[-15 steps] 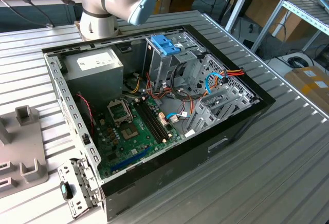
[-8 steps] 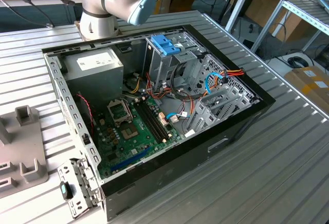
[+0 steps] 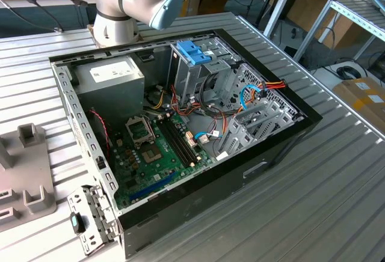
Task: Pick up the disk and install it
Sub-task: 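Pick up the disk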
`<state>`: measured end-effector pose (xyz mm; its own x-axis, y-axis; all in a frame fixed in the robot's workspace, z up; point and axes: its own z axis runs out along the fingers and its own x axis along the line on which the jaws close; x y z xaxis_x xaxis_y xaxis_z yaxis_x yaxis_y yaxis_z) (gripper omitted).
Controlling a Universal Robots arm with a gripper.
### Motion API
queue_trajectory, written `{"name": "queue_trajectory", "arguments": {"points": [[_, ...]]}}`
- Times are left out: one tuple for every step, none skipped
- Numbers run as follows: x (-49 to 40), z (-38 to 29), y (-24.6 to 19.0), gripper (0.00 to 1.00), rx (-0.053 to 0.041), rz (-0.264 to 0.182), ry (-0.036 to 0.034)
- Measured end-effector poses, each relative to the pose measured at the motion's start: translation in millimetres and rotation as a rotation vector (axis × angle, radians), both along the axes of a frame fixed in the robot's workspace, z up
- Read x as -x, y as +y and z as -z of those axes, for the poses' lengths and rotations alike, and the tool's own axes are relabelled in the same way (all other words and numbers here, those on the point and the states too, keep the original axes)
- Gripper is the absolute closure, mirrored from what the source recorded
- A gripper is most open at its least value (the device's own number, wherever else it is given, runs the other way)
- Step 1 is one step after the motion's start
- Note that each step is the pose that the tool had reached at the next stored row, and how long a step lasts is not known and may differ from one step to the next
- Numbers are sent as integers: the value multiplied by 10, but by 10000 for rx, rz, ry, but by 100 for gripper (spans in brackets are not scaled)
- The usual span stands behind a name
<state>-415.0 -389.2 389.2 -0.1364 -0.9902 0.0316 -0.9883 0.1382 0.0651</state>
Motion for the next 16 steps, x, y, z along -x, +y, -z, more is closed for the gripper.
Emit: {"name": "queue_trajectory", "arguments": {"points": [[0, 0, 0, 89, 0, -14, 0], [0, 0, 0, 89, 0, -38, 0], [0, 0, 0, 89, 0, -47, -1], [0, 0, 1, 89, 1, -47, -33], [1, 2, 1, 89, 1, -45, -164], [1, 3, 0, 89, 4, -47, -306], [1, 3, 0, 89, 8, -48, -432], [1, 4, 0, 89, 11, -47, -511], [1, 7, 0, 89, 16, -48, -666], [1, 9, 0, 89, 19, -48, -819], [0, 9, 0, 89, 20, -49, -858], [0, 9, 0, 89, 19, -49, -862], [0, 9, 0, 89, 20, -49, -865], [0, 9, 0, 89, 20, -48, -866], [1, 9, 0, 89, 8, -48, -865], [2, 10, 0, 89, -64, -44, -866]]}}
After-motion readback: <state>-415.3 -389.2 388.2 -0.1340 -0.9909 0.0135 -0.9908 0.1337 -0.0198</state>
